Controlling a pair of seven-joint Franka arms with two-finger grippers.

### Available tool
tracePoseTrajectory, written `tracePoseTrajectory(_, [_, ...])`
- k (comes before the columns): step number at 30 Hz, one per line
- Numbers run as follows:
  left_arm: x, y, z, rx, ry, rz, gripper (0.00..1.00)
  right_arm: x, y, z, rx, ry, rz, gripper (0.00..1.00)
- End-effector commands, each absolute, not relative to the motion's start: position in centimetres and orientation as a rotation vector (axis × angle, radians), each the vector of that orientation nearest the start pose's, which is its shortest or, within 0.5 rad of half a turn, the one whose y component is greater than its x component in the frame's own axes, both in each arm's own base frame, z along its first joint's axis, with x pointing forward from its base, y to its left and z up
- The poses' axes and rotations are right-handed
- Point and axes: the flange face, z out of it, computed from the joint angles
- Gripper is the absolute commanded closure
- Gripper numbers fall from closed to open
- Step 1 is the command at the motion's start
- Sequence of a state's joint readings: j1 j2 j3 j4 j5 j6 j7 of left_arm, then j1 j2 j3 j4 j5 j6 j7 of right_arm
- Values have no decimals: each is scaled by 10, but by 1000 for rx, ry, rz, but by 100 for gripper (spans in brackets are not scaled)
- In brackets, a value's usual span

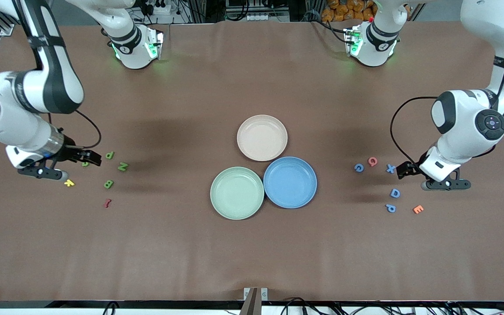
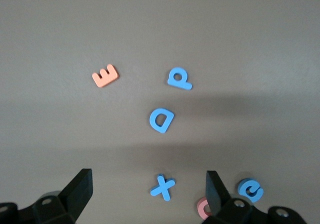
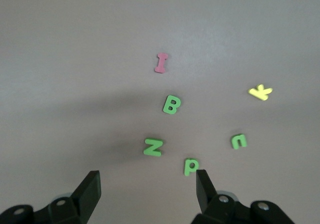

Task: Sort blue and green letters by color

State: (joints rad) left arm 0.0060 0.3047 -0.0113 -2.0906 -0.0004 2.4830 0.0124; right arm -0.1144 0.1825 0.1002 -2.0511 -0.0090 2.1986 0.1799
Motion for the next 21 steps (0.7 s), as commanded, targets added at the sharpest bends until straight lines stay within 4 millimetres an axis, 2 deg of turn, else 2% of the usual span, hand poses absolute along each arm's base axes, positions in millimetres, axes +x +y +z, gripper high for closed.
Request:
tracePoseTrajectory(1, [582,-4,270,-3135,21,-152,0,575,-15,306,-3115,387,56,14])
tracePoseTrajectory(7, [580,-4,250,-3136,21,-145,0,569,-16,268,-3097,459,21,14])
tracePoseTrajectory(12, [574,-3,231,-3137,19,-137,0,566,-12,242,-3095,464,74,14])
tracePoseTrajectory(21, [560,-4,196,-3140,19,-113,0,554,-2,210,-3091,469,89,16])
